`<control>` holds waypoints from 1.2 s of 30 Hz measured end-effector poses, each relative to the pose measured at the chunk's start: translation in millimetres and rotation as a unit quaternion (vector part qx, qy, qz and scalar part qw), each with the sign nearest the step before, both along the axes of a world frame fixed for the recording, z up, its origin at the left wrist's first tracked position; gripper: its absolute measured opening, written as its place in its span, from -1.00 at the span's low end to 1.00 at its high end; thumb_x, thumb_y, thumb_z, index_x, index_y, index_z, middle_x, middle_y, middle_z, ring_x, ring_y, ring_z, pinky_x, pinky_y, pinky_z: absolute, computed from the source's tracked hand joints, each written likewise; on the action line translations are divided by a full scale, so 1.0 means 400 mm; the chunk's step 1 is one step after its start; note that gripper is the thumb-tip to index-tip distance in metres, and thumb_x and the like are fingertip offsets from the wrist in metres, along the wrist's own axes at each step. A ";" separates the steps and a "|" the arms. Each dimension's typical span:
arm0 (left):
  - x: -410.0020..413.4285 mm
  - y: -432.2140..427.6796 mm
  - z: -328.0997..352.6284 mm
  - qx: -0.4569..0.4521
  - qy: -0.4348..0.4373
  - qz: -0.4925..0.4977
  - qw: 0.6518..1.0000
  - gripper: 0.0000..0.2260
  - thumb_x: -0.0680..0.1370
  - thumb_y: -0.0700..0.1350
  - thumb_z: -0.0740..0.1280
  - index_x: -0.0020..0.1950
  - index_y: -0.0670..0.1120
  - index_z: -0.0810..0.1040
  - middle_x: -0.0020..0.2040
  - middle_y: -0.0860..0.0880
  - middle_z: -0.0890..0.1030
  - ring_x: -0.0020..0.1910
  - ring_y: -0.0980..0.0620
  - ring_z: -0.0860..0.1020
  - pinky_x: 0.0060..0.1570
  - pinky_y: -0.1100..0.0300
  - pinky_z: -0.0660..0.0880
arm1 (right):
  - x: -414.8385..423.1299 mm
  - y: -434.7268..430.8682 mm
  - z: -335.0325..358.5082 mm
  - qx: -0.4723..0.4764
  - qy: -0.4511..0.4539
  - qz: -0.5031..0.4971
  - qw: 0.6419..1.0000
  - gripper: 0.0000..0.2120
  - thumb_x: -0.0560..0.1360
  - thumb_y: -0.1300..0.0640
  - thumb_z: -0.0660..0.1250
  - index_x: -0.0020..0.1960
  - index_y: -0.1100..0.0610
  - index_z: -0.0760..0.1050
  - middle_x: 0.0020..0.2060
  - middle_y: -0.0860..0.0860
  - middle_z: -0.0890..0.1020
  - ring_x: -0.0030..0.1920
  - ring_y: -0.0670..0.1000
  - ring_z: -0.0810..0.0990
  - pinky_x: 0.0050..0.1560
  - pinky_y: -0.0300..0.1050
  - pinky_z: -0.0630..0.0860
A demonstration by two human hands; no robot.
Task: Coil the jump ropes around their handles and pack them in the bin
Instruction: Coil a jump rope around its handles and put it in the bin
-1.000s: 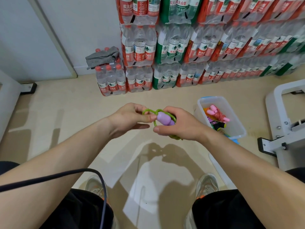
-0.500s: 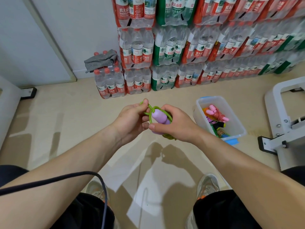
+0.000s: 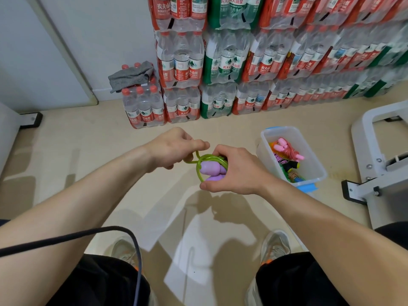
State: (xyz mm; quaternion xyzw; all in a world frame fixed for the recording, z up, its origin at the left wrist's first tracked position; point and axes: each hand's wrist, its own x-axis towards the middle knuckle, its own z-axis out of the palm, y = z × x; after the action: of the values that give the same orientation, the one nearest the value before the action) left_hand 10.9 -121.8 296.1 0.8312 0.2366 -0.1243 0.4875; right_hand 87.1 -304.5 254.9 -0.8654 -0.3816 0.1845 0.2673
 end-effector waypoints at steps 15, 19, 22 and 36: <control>0.001 0.007 -0.011 0.100 0.034 -0.038 0.994 -0.48 0.30 0.21 0.59 -0.28 -0.11 0.37 -0.39 -0.03 0.22 -0.33 -0.04 0.21 -0.37 0.12 0.08 | -0.008 0.000 -0.020 -0.061 -0.094 0.004 0.994 -0.49 0.20 -0.37 0.44 -0.11 -0.03 0.39 -0.31 -0.11 0.54 -0.23 -0.01 0.53 -0.27 -0.09 0.40; 0.009 0.004 -0.028 0.050 0.030 -0.005 0.998 -0.52 0.34 0.19 0.58 -0.26 -0.07 0.37 -0.37 -0.02 0.26 -0.33 -0.03 0.22 -0.36 0.13 0.11 | -0.016 -0.004 -0.026 -0.057 -0.078 -0.021 0.995 -0.49 0.24 -0.36 0.46 -0.13 -0.01 0.37 -0.29 -0.10 0.54 -0.23 -0.02 0.53 -0.29 -0.09 0.38; 0.013 0.002 -0.043 -0.099 0.014 0.048 0.994 -0.73 0.49 0.03 0.50 -0.17 -0.06 0.47 -0.31 0.01 0.44 -0.30 0.02 0.34 -0.33 0.20 0.30 | -0.017 -0.012 -0.035 -0.033 -0.024 -0.081 0.996 -0.46 0.23 -0.37 0.48 -0.15 0.00 0.34 -0.29 -0.10 0.53 -0.25 -0.03 0.52 -0.29 -0.08 0.37; 0.052 -0.163 -0.085 -0.341 0.056 0.144 0.927 -0.50 0.56 0.33 0.24 0.04 -0.11 0.59 -0.08 -0.09 0.65 -0.03 -0.14 0.67 0.15 -0.03 0.56 | 0.023 -0.065 -0.030 0.061 0.122 -0.236 0.962 -0.48 0.41 -0.37 0.39 -0.03 0.05 0.34 -0.15 -0.11 0.58 -0.10 -0.01 0.58 -0.13 -0.04 0.47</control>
State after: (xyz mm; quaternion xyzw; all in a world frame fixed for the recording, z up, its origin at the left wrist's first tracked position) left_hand 31.8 -187.0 262.2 0.5634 0.3242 -0.1726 0.7401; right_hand 96.4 -330.5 242.9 -0.8841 -0.1415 0.1963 0.3998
